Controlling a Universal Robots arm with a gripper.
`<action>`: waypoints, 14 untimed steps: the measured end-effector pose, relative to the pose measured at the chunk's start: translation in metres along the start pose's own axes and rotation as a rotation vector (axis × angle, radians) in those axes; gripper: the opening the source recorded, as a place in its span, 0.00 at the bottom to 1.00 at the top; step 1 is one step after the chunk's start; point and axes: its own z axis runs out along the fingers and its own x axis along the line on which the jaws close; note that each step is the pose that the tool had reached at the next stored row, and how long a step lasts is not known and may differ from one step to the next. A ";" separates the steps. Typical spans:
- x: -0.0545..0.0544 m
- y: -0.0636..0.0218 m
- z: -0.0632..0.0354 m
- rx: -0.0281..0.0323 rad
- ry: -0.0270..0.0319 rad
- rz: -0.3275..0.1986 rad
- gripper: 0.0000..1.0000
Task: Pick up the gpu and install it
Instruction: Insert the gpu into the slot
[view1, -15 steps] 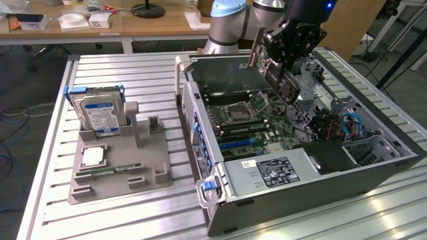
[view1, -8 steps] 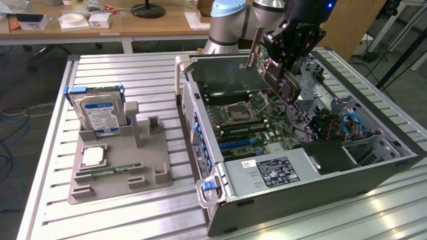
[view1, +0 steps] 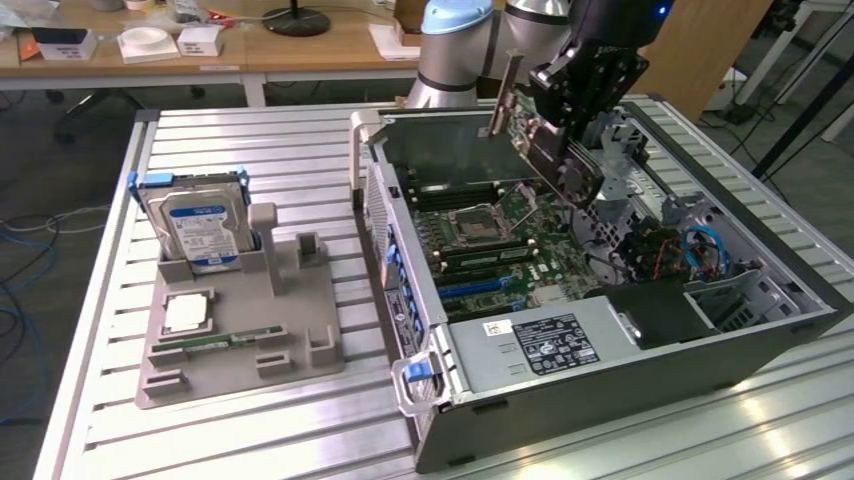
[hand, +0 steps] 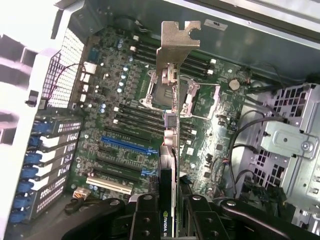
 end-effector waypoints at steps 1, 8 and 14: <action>0.000 0.0000 0.0000 -0.0002 0.0004 -0.009 0.26; 0.000 0.0000 0.0000 -0.0015 0.0027 -0.070 0.26; 0.000 0.0000 0.0000 -0.0026 0.0048 -0.122 0.26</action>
